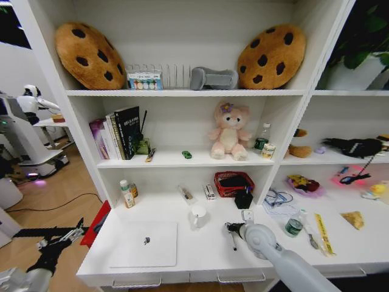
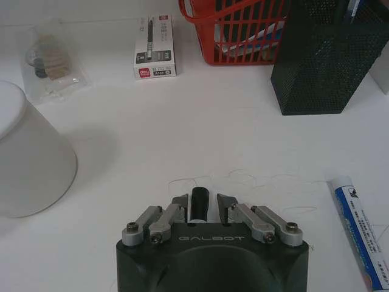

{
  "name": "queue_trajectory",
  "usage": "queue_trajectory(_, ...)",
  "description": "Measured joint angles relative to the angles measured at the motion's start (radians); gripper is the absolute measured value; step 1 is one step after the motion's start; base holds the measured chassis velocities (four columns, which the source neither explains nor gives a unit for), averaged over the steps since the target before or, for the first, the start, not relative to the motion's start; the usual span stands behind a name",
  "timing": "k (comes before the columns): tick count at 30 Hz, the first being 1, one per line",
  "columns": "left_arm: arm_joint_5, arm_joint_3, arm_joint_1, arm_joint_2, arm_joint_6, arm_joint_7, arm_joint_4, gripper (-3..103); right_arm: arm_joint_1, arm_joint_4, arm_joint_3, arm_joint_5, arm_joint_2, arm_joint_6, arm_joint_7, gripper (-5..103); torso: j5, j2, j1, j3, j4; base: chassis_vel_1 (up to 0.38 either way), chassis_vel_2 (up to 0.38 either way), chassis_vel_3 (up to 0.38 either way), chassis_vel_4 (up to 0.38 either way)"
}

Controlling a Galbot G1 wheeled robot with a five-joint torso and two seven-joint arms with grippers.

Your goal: Organize the objects on the table.

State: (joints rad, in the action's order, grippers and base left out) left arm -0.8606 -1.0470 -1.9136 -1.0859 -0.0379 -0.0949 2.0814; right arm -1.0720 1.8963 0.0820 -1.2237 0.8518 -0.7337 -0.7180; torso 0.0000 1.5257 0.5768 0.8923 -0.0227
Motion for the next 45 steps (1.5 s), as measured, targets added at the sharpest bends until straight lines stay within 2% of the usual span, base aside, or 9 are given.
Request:
queue_trajectory(6, 0.0, 0.0, 0.0, 0.0, 0.0, 0.0, 0.0, 100, -0.002, 0.01, 0.002, -0.007, -0.001, 0.0, -0.003, 10, 0.0003, 0.0, 0.0, 0.0, 0.0001, 0.0, 0.0, 0.0, 0.0)
queue_trajectory(13, 0.0, 0.0, 0.0, 0.0, 0.0, 0.0, 0.0, 100, -0.024, 0.04, 0.041, 0.077, 0.002, 0.002, 0.01, 10, 0.0002, 0.0, 0.0, 0.0, 0.0, 0.0, 0.0, 0.0, 0.0)
queue_trajectory(16, 0.0, 0.0, 0.0, 0.0, 0.0, 0.0, 0.0, 100, -0.049, 0.063, 0.084, 0.211, 0.01, 0.07, 0.069, 10, 0.0002, 0.0, 0.0, 0.0, 0.0, 0.0, 0.0, 0.0, 0.0)
queue_trajectory(18, 0.0, 0.0, 0.0, 0.0, 0.0, 0.0, 0.0, 100, -0.077, 0.069, 0.128, 0.387, 0.014, 0.183, 0.145, 10, -0.0001, 0.0, 0.0, 0.0, 0.0, 0.0, 0.0, 0.0, 0.0)
queue_trajectory(19, 0.0, 0.0, 0.0, 0.0, 0.0, 0.0, 0.0, 100, -0.077, 0.069, 0.128, 0.387, 0.014, 0.183, 0.145, 10, -0.0001, 0.0, 0.0, 0.0, 0.0, 0.0, 0.0, 0.0, 0.0)
queue_trajectory(21, 0.0, 0.0, 0.0, 0.0, 0.0, 0.0, 0.0, 100, -0.088, 0.043, 0.151, 0.588, 0.015, 0.324, 0.211, 10, 0.0, 0.0, 0.0, 0.0, -0.0001, 0.0, 0.0, 0.0, 0.0)
queue_trajectory(29, 0.0, 0.0, 0.0, 0.0, 0.0, 0.0, 0.0, 100, -0.039, -0.061, 0.148, 0.898, 0.043, 0.612, 0.291, 10, 0.0001, 0.0, 0.0, 0.0, 0.0, 0.0, 0.0, 0.0, 0.0)
queue_trajectory(35, 0.0, 0.0, 0.0, 0.0, 0.0, 0.0, 0.0, 100, 0.015, -0.157, 0.148, 1.043, 0.056, 0.767, 0.342, 10, 0.0, 0.0, 0.0, 0.0, 0.0, 0.0, 0.0, 0.0, 0.0)
queue_trajectory(45, 0.0, 0.0, 0.0, 0.0, 0.0, 0.0, 0.0, 100, 0.134, -0.365, 0.117, 1.071, 0.098, 0.888, 0.406, 10, -0.0001, 0.0, 0.0, 0.0, 0.0002, 0.0, 0.0, 0.0, 0.0)
